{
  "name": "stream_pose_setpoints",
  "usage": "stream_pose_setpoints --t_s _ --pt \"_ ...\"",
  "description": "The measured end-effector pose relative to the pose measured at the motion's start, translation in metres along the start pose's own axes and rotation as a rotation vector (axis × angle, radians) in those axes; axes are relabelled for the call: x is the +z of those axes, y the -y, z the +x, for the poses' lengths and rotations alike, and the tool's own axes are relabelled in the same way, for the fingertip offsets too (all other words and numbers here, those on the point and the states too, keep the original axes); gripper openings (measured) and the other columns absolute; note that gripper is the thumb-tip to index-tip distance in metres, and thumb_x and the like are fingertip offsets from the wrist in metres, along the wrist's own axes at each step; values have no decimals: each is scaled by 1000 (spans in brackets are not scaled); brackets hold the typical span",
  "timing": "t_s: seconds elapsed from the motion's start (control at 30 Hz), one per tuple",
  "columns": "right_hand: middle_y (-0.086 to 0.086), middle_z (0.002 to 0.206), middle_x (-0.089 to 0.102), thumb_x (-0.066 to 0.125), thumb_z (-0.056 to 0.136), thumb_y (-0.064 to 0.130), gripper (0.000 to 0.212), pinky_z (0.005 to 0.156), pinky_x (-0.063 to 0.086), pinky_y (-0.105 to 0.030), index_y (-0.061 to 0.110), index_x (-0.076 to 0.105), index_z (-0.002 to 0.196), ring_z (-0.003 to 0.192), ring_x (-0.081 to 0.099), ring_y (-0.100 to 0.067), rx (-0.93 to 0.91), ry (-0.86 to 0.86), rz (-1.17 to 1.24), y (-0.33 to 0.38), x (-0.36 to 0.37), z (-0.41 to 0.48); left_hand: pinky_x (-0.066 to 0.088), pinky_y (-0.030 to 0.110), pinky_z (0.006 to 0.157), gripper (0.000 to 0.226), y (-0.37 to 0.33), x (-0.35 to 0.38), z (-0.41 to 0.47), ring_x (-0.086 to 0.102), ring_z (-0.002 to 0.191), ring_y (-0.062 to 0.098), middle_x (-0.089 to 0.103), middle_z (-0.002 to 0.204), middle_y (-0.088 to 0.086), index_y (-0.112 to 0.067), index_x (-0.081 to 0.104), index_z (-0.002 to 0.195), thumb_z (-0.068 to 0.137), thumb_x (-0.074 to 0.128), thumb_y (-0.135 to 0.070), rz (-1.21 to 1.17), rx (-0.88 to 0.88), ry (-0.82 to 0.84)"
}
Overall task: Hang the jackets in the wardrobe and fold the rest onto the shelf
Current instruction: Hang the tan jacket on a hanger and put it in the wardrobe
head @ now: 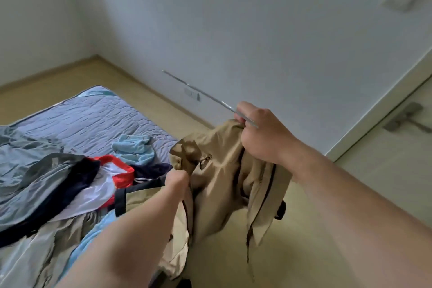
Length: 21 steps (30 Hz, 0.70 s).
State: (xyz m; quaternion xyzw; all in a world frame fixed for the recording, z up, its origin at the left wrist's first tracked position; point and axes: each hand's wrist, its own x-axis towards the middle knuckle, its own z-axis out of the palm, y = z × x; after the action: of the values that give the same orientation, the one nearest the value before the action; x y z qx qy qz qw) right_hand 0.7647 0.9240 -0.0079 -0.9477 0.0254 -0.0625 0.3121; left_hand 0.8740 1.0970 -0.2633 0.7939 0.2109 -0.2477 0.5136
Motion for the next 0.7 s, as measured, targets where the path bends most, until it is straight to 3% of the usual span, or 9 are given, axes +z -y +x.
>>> stream_pose_setpoints --t_s 0.1,0.2,0.3,0.4,0.47,0.53,0.63,0.7 --pt "-2 71 47 38 75 -2 29 52 29 -31 26 34 72 60 40 -26 215 -110 -164 -51 -48 -15 56 41 89 26 -47 -5 -12 64 108 38 65 117 23 -2 62 115 98 42 -6 216 198 53" --pt "-4 75 51 42 79 4 21 53 31 -32 23 36 76 65 49 -31 413 -193 -306 -97 -85 -38 46 29 66 17 -113 -14 -39 60 86 28 63 84 10 -9 66 93 97 50 -13 508 470 76" --pt "-7 79 55 45 78 9 17 60 42 -35 25 39 80 71 55 -33 573 -299 -333 -132 -105 -66 51 33 73 19 -176 -21 -74 65 79 28 70 83 11 -9 73 93 91 70 -28 472 657 221" --pt "-6 82 58 44 80 8 10 69 50 -37 18 45 84 73 58 -32 705 -378 -356 -159 -113 -90 61 40 81 28 -218 -20 -115 75 92 30 77 100 13 -8 73 108 83 80 -17 111 431 586" --pt "-5 83 58 44 85 8 7 70 50 -37 13 48 83 77 58 -31 754 -385 -323 -174 -110 -100 60 39 82 33 -231 -9 -139 74 98 31 76 107 17 -2 70 113 82 77 -10 133 346 758" --pt "-3 87 57 43 88 6 14 72 49 -37 14 48 79 84 58 -30 775 -353 -272 -186 -105 -108 60 38 82 30 -238 9 -158 73 100 32 75 109 19 1 70 112 83 73 -2 202 382 860" --pt "-5 82 51 42 87 -3 25 63 40 -32 14 41 69 81 52 -27 781 -334 -139 -196 -95 -116 59 36 79 13 -243 39 -178 73 91 28 75 101 17 -3 74 99 86 73 -1 168 546 819" --pt "0 70 43 51 87 0 32 56 32 -29 16 35 64 67 45 -21 784 -449 61 -198 -86 -119 55 33 73 9 -248 59 -184 66 78 24 69 87 12 -3 71 91 90 72 -12 274 821 599"
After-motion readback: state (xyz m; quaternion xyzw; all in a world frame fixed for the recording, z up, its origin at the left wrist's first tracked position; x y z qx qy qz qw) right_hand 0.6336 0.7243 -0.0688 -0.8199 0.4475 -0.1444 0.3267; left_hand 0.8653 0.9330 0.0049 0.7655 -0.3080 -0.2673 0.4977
